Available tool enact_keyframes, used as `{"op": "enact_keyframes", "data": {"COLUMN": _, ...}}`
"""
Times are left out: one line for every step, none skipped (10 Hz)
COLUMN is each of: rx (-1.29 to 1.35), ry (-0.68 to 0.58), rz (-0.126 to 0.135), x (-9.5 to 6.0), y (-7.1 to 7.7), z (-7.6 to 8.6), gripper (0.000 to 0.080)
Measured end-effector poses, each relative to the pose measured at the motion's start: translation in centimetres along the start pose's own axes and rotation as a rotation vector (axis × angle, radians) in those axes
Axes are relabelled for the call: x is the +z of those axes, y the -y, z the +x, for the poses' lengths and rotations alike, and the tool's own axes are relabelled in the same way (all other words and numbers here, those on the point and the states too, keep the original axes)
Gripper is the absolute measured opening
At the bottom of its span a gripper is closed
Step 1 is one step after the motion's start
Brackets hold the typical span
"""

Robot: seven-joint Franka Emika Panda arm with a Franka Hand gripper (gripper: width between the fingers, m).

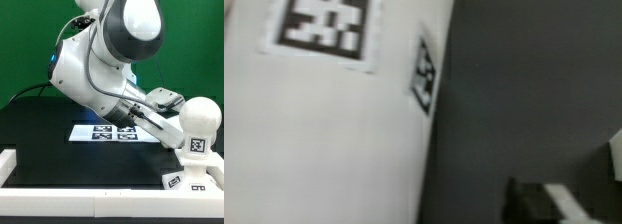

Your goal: Assemble lamp

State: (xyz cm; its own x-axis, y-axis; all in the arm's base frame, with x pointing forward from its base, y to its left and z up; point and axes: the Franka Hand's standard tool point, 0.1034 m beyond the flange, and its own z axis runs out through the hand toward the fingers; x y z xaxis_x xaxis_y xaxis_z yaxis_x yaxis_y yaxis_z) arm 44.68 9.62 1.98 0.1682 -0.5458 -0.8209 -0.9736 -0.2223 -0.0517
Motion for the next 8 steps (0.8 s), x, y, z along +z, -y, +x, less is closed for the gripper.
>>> {"op": "enact_keyframes", "data": {"rx": 0.0, "ry": 0.0, "rz": 0.0, "x": 0.0, "y": 0.0, "z": 0.0, "gripper": 0.0249}}
{"op": "enact_keyframes", "data": {"rx": 0.0, "ry": 0.0, "rz": 0.0, "x": 0.0, "y": 0.0, "z": 0.0, "gripper": 0.0079}}
{"op": "enact_keyframes", "data": {"rx": 0.0, "ry": -0.001, "rz": 0.0, "x": 0.0, "y": 0.0, "z": 0.0, "gripper": 0.0079}}
{"op": "enact_keyframes", "data": {"rx": -0.004, "ry": -0.001, "rz": -0.003, "x": -0.4, "y": 0.0, "z": 0.1, "gripper": 0.0046}}
{"op": "enact_keyframes", "data": {"rx": -0.018, "ry": -0.016, "rz": -0.003, "x": -1.6, "y": 0.1, "z": 0.2, "gripper": 0.0046}}
{"op": "enact_keyframes", "data": {"rx": -0.032, "ry": -0.029, "rz": -0.001, "x": -2.6, "y": 0.3, "z": 0.2, "gripper": 0.0046}}
{"op": "enact_keyframes", "data": {"rx": -0.068, "ry": -0.039, "rz": -0.034, "x": -4.2, "y": 0.3, "z": -0.2, "gripper": 0.0046}}
{"op": "enact_keyframes", "data": {"rx": -0.122, "ry": -0.066, "rz": -0.059, "x": -6.6, "y": 1.2, "z": -1.3, "gripper": 0.0046}}
